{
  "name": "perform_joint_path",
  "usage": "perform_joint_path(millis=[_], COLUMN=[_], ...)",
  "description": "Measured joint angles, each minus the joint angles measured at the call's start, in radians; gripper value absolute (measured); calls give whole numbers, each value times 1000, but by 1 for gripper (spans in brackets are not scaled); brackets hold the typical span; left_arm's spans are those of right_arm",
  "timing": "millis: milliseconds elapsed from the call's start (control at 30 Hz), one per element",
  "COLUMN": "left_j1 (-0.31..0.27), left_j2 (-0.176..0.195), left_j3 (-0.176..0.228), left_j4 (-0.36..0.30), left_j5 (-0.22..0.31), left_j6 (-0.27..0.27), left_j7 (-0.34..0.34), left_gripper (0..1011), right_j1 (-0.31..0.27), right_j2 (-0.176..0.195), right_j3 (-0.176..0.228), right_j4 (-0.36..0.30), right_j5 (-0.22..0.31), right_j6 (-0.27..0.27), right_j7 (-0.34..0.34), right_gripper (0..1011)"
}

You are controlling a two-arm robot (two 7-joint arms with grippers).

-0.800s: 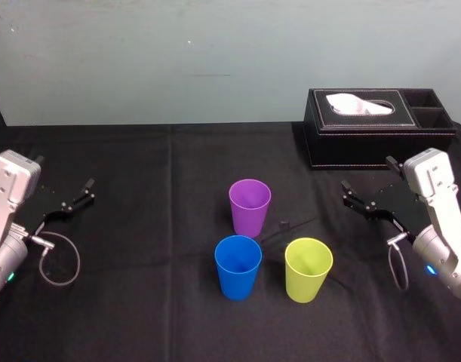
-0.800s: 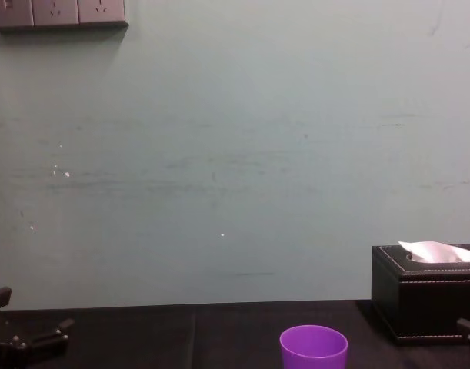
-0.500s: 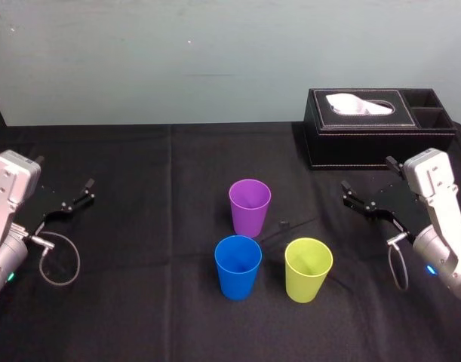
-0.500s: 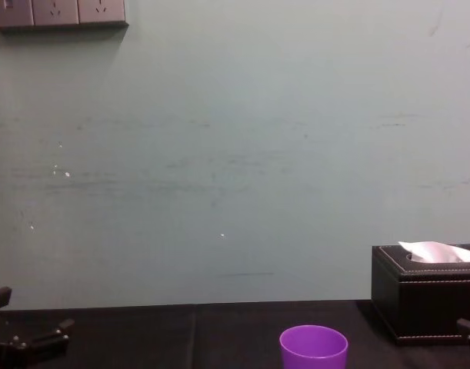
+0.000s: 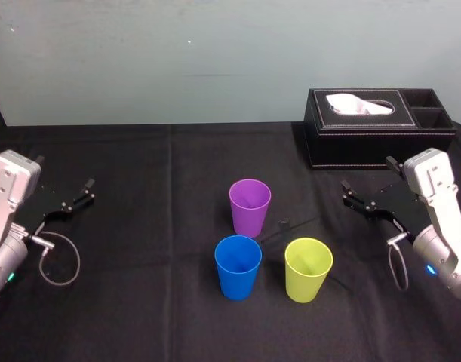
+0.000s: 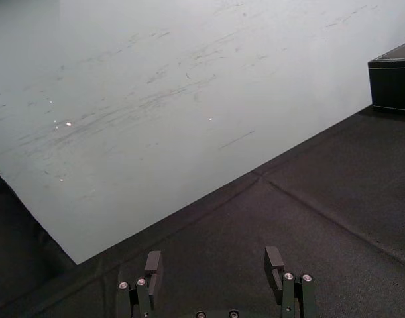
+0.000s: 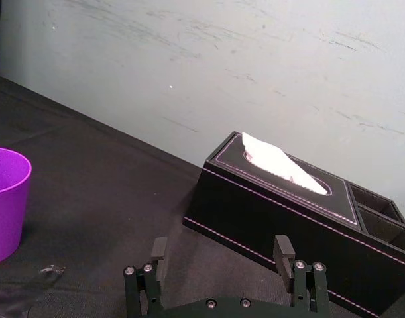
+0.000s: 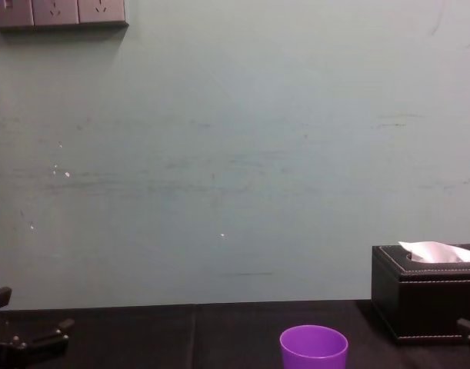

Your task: Stack the three plastic cups sequentially using one hand.

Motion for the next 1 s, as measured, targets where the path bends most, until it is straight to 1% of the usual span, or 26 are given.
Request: perform_joint_path(millis=[1000], left_j1=[0], left_j2=[0], left_j3=[0], left_j4=[0], left_j5=[0], left_j6=[0], left_j7=[0], left_gripper=[1011], right_j1=[0], right_j2=[0], right_j3=[0], right_j4=[0], right_j5=[0], right_j6=[0], right_j7=[0], right_gripper=[1003])
